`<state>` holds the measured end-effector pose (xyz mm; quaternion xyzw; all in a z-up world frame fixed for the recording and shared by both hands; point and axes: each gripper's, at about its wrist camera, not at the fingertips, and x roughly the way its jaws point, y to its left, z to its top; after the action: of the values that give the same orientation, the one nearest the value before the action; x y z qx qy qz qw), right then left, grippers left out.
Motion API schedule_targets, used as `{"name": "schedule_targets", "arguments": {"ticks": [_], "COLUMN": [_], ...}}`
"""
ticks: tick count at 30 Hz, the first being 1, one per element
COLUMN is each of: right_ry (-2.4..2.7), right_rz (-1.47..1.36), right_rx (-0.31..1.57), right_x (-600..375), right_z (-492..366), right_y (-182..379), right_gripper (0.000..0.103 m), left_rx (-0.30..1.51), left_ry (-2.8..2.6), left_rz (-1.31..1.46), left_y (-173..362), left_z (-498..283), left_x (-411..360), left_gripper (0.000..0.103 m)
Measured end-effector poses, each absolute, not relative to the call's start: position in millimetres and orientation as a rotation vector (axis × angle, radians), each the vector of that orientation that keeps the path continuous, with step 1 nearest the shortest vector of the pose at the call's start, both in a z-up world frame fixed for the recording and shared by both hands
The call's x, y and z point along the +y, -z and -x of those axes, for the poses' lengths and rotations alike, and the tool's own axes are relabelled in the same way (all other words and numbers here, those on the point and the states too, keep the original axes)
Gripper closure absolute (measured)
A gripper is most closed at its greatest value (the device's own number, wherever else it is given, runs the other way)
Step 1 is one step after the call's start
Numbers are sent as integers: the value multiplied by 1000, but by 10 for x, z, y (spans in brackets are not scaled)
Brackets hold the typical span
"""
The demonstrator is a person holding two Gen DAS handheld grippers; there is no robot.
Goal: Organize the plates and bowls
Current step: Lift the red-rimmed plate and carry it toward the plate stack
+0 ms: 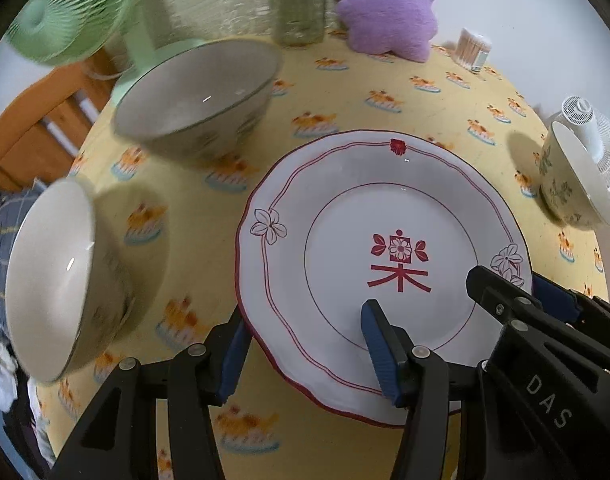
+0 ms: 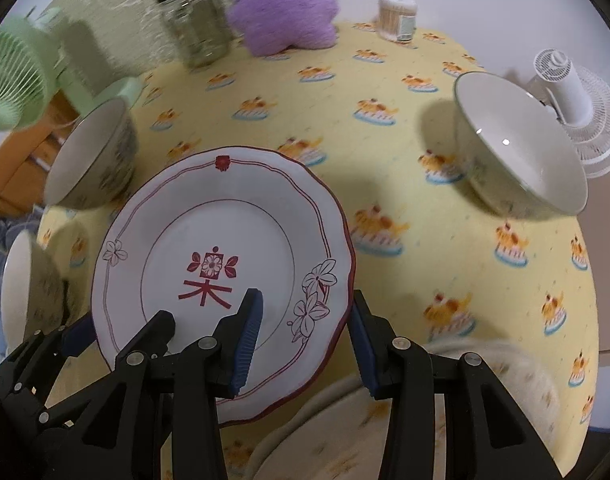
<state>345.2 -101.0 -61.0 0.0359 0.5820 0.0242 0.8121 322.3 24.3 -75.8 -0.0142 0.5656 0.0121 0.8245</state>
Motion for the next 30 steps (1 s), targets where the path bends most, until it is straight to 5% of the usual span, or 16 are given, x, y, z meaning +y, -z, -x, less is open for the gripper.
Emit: {"name": "schedule_targets", "arguments": {"ticks": [16,30], "right_ry": [-120,-158], "right_rz": [-24,23], "right_rx": [1293,1263], "right_x": [-650,-569], "right_z": [-3253,-3720], "right_y": [675,733], "right_gripper": [54,54], "left_rx": [1246,1215], "left_ry": [-97,-143], "left_rz": [82,64], "left_y": [844,860], "left_z": [-2973,-3223], "left_x": [546,550], "left_gripper": [47,37]}}
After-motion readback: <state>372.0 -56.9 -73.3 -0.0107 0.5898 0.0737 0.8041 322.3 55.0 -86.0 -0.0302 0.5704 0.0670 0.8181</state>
